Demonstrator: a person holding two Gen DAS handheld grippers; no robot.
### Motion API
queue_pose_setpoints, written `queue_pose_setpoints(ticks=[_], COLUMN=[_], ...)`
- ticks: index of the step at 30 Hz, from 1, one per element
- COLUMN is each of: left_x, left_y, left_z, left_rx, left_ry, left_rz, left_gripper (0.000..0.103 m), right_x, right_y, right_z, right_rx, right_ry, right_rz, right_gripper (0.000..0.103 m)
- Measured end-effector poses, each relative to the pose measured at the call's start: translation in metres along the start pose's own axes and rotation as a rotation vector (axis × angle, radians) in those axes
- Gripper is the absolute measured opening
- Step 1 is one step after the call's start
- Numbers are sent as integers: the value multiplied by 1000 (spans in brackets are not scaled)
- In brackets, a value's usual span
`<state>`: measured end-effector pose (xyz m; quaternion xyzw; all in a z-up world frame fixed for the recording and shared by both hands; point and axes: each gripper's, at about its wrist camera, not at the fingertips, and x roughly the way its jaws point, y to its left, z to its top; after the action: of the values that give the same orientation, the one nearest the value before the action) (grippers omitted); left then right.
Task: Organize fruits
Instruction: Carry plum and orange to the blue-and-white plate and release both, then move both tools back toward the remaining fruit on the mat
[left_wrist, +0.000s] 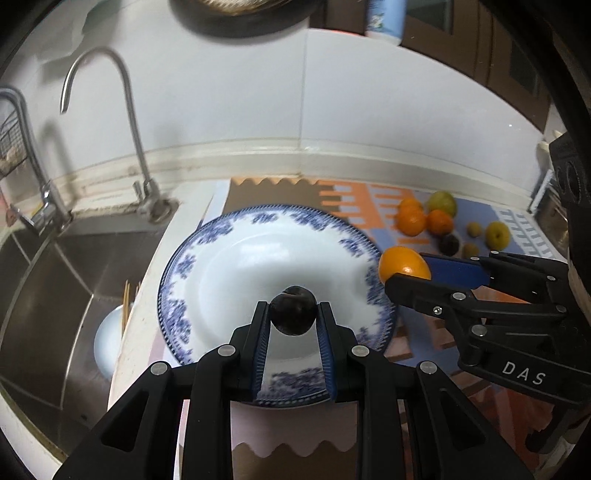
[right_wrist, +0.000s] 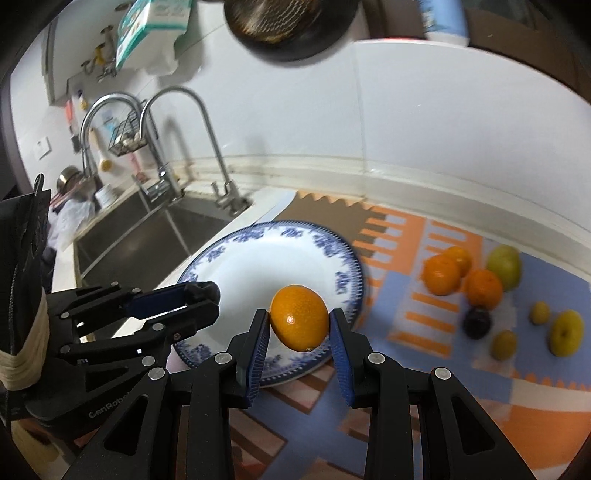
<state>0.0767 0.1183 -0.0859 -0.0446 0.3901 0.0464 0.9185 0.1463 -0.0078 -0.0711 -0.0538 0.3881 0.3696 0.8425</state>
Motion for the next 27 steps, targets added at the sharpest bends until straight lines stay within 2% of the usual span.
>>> queue_pose_setpoints(ticks=[8,20,21,23,25,27], left_x=[16,29,30,29,27,23], left_y=[15,19,19,20,20,19], left_z=[-11,-16,-16,-16,-14,-13], left_rx=[-46,-72,-74,-78,-75,-68], left_ry=[56,100,106,105,96,84], left_rz=[21,15,17,22,30,39], left_gripper=[25,26,27,41,43,45], right_x=[36,54,53,54,52,45], right_y=[7,7,8,8,8,8], right_z=[-3,-7,-7,-7,-7,-7], right_rx=[-31,-55,-59,-61,-59,-53], right_ry=[74,112,110,107,105,84], right_rz=[27,23,17,11,9,0], right_gripper=[34,34,34,34,36,48])
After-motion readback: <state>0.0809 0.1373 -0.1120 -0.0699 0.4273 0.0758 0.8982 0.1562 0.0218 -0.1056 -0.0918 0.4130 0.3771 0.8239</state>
